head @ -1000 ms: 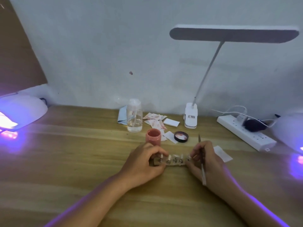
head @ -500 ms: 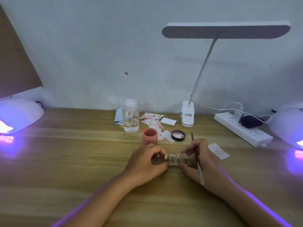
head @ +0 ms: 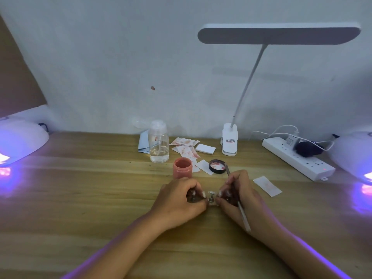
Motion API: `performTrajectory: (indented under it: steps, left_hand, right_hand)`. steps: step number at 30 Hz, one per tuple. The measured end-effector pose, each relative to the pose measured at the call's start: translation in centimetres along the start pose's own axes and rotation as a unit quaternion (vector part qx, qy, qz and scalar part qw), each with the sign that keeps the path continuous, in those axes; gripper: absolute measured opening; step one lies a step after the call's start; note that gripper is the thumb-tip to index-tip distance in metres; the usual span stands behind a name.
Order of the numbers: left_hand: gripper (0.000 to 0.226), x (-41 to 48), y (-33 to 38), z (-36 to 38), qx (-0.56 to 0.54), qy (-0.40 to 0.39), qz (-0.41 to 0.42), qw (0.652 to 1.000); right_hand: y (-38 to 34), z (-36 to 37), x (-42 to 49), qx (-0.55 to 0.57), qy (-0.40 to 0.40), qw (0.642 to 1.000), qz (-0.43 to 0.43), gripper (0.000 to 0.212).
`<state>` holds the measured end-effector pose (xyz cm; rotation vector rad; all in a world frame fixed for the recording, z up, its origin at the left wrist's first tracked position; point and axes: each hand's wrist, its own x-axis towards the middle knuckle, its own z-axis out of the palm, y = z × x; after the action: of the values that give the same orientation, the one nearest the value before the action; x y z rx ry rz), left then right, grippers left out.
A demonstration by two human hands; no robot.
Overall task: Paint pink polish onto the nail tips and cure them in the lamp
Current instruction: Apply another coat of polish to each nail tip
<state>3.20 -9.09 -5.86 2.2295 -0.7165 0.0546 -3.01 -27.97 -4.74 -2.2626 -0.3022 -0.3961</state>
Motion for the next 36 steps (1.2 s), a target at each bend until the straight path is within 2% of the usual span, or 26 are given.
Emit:
performTrajectory:
  steps: [3, 7, 10, 14, 21, 26, 29, 32, 36]
  left_hand:
    - [0.029, 0.1, 0.9, 0.3, 0.032, 0.026, -0.004, 0.999]
    - [0.02, 0.2, 1.0, 0.9, 0.017, 0.048, 0.002, 0.999]
    - [0.029, 0.2, 0.9, 1.1, 0.011, 0.055, 0.001, 0.998]
    - [0.025, 0.2, 0.9, 1.2, 0.019, 0.064, 0.012, 0.998]
    - [0.017, 0.1, 1.1, 0.9, 0.014, 0.05, 0.015, 0.999]
    - [0.025, 0.0, 1.2, 0.7, 0.012, 0.05, 0.023, 0.998]
    - [0.035, -0.3, 0.8, 0.3, 0.048, 0.022, 0.025, 0.998]
    - [0.027, -0.5, 0.4, -0.2, 0.082, 0.015, 0.029, 0.996]
    - [0.02, -0.4, -0.3, -1.0, 0.07, 0.011, 0.028, 0.997]
  right_hand:
    - [0.1, 0.1, 0.0, 0.011, -0.001, 1.0, -0.001, 0.042]
    - [0.5, 0.3, 0.1, 0.008, 0.008, 1.0, -0.006, 0.046]
    - [0.8, 0.4, 0.2, 0.01, 0.003, 1.0, 0.0, 0.048]
    - [1.0, 0.3, 0.3, 0.011, -0.003, 1.0, 0.007, 0.049]
    - [0.6, 0.2, 0.2, 0.019, -0.008, 1.0, 0.005, 0.047]
    - [0.4, 0.0, 0.3, 0.016, -0.005, 1.0, 0.007, 0.048]
    - [0.5, 0.3, 0.1, -0.002, 0.017, 1.0, -0.004, 0.047]
    - [0.6, 0.4, -0.2, -0.036, 0.043, 0.998, -0.031, 0.039]
    - [0.8, 0.4, 0.0, -0.018, 0.03, 0.999, -0.035, 0.045]
